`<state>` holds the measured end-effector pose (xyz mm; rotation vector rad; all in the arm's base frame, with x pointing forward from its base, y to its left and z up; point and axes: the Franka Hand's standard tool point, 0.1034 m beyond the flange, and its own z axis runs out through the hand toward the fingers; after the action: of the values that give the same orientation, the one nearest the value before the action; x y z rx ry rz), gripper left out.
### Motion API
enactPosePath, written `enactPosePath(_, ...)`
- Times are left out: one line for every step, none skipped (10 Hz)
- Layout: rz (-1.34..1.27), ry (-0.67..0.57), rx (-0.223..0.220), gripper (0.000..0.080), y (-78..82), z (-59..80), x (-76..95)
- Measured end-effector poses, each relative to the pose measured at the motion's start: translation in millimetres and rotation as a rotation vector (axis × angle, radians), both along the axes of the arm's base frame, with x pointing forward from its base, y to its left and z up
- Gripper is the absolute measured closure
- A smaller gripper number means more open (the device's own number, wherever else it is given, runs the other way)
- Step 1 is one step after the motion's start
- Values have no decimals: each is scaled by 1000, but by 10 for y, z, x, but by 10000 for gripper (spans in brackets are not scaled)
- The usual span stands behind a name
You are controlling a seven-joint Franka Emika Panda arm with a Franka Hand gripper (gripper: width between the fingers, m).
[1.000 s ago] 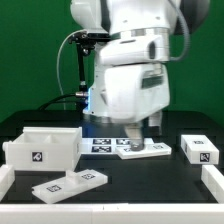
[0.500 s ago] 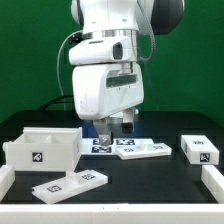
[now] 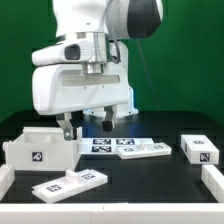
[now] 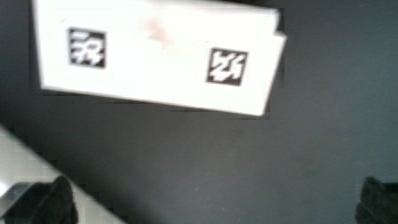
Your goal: Assemble cabinet
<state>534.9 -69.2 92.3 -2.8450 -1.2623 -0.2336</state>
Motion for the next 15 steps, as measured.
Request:
enactPosePath(-1, -12, -3, 2, 10, 2, 27)
enactPosePath(-44, -6, 4, 2, 14, -11, 11)
enactPosePath(-136, 2, 18, 2, -3, -14, 5)
enactPosePath(-298, 9, 44, 2, -109, -33, -55)
enactPosePath(-485, -3, 58, 2, -138, 5, -131)
enactPosePath(-629, -11, 71, 2, -97, 13, -249)
enactPosePath(-637, 0, 68, 2, -129, -25, -334)
enactPosePath(-736, 4, 88, 2, -128, -21, -310)
enactPosePath(-741, 5, 89, 2, -116, -22, -306)
enactPosePath(-742, 6, 89, 2, -121, -26, -310)
enactPosePath(-780, 18, 93, 2, -130, -40, -344)
enactPosePath(-904, 78, 97, 2, -140, -64, -461)
enactPosePath(-941, 107, 84, 2, -199, 1, -426)
enactPosePath(-957, 98, 93, 2, -297, -35, -459)
enactPosePath(-950, 101, 93, 2, -264, -40, -461)
